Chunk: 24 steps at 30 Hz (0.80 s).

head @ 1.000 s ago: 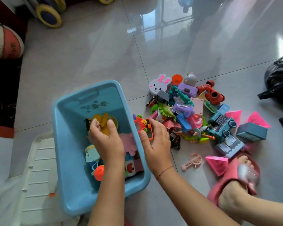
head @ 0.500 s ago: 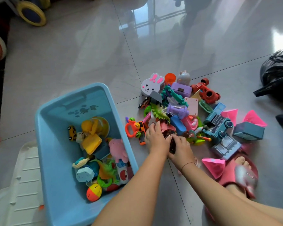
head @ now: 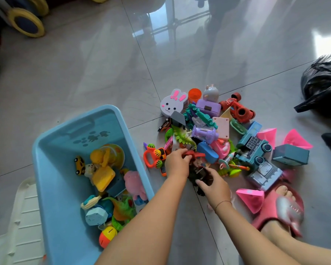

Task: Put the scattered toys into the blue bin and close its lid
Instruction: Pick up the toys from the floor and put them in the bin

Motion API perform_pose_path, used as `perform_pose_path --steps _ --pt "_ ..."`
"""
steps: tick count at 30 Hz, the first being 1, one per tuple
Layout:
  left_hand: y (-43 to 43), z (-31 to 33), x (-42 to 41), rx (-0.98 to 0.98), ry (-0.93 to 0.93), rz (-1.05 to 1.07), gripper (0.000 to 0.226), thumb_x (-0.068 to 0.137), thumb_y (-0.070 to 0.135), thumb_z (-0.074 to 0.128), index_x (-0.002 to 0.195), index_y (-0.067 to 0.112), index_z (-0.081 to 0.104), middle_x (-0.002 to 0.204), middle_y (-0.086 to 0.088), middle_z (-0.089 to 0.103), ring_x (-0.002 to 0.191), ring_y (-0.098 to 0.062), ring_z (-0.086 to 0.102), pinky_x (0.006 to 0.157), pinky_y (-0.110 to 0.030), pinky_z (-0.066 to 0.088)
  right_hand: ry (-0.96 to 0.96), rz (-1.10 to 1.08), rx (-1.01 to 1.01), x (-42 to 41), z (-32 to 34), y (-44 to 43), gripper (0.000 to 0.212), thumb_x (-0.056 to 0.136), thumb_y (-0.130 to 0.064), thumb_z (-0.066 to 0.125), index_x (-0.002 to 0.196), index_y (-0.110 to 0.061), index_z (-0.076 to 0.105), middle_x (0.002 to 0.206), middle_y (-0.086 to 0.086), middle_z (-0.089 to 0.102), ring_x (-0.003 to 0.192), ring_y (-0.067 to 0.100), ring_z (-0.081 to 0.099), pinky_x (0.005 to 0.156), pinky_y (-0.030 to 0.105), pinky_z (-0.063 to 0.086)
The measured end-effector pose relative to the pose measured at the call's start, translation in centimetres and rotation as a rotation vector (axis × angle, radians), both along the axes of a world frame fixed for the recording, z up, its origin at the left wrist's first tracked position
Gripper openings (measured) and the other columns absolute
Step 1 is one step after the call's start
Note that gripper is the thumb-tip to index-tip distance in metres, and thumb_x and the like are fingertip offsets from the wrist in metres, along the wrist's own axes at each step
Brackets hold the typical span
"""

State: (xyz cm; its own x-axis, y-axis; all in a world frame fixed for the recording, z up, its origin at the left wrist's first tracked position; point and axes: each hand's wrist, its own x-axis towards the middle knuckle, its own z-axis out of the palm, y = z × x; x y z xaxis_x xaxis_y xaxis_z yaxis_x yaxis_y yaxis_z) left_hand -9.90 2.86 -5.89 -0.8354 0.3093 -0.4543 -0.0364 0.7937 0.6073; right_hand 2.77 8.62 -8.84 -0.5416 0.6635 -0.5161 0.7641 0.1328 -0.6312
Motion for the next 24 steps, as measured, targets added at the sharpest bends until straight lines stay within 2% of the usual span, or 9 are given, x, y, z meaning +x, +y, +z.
perform_pose_path --steps 2,4,7,11,13,15,19,21,24 --pt "-0.3 1.2 0.4 0.088 0.012 0.065 0.028 0.088 0.028 0.063 0.113 0.017 0.070 0.111 -0.002 0.071 0.103 -0.018 0.064 0.084 -0.025 0.047 0.050 -0.155 -0.056 0.7 0.6 0.1 0.046 0.076 -0.028 0.074 0.118 -0.020 0.057 0.100 0.001 0.064 0.097 0.024 0.062 0.083 0.036 0.052" --pt "-1.0 2.4 0.8 0.166 0.020 0.124 0.024 0.088 0.027 0.064 0.108 0.017 0.072 0.103 -0.001 0.073 0.096 -0.015 0.066 0.079 -0.021 0.049 0.126 -0.282 -0.098 0.9 1.5 0.5 0.042 0.076 -0.026 0.074 0.113 -0.013 0.058 0.102 0.006 0.065 0.095 0.024 0.061 0.081 0.031 0.047" --pt "-2.6 5.2 1.4 0.239 0.073 0.216 0.023 0.087 0.026 0.065 0.106 0.014 0.073 0.097 0.000 0.073 0.089 -0.010 0.064 0.069 -0.007 0.042 0.269 -0.392 -0.129 0.3 3.9 1.5 0.032 0.078 -0.023 0.074 0.104 -0.012 0.059 0.101 0.012 0.067 0.091 0.025 0.063 0.079 0.030 0.047" --pt "-5.3 10.4 1.7 0.398 0.175 0.406 0.024 0.086 0.030 0.066 0.107 0.019 0.073 0.090 0.006 0.073 0.080 -0.004 0.066 0.071 -0.012 0.052 0.444 -0.408 -0.111 -2.2 8.1 1.7 0.029 0.077 -0.026 0.074 0.101 -0.019 0.059 0.100 0.010 0.068 0.094 0.026 0.064 0.087 0.042 0.053" --pt "-7.0 13.1 1.7 0.525 0.257 0.525 0.025 0.085 0.029 0.066 0.108 0.019 0.072 0.088 0.009 0.073 0.078 -0.004 0.067 0.070 -0.018 0.055 0.540 -0.380 -0.144 -3.8 10.6 0.7 0.030 0.075 -0.028 0.075 0.100 -0.022 0.060 0.100 0.009 0.068 0.091 0.021 0.066 0.083 0.042 0.055" --pt "-9.4 15.0 1.2 0.568 0.402 0.667 0.024 0.086 0.028 0.066 0.109 0.021 0.070 0.090 0.011 0.072 0.079 0.000 0.066 0.071 -0.016 0.052 0.636 -0.310 -0.229 -5.4 13.1 -1.1 0.031 0.076 -0.021 0.075 0.103 -0.018 0.060 0.098 0.009 0.069 0.082 0.013 0.068 0.074 0.035 0.057" --pt "-14.6 16.3 -1.2 0.570 0.601 0.938 0.019 0.088 0.028 0.064 0.105 0.035 0.066 0.089 0.003 0.073 0.069 0.000 0.067 0.071 -0.023 0.054 0.773 -0.164 -0.358 -8.1 17.7 -5.4 0.031 0.074 -0.021 0.073 0.101 -0.019 0.060 0.096 0.005 0.071 0.088 0.022 0.070 0.081 0.048 0.057" --pt "-16.5 16.4 -2.3 0.552 0.650 1.000 0.021 0.089 0.022 0.062 0.109 0.029 0.065 0.084 0.002 0.071 0.061 0.002 0.065 0.068 -0.021 0.054 0.837 -0.105 -0.377 -9.1 19.7 -6.9 0.030 0.074 -0.021 0.073 0.101 -0.020 0.061 0.099 0.003 0.070 0.091 0.020 0.069 0.082 0.048 0.056" --pt "-19.5 15.7 -3.9 0.527 0.671 1.074 0.026 0.089 0.018 0.061 0.114 0.017 0.068 0.097 -0.010 0.072 0.066 -0.004 0.068 0.073 -0.027 0.058 0.922 -0.008 -0.430 -10.0 22.1 -8.6 0.029 0.075 -0.013 0.074 0.100 -0.017 0.060 0.095 -0.002 0.070 0.085 0.013 0.069 0.079 0.039 0.058"
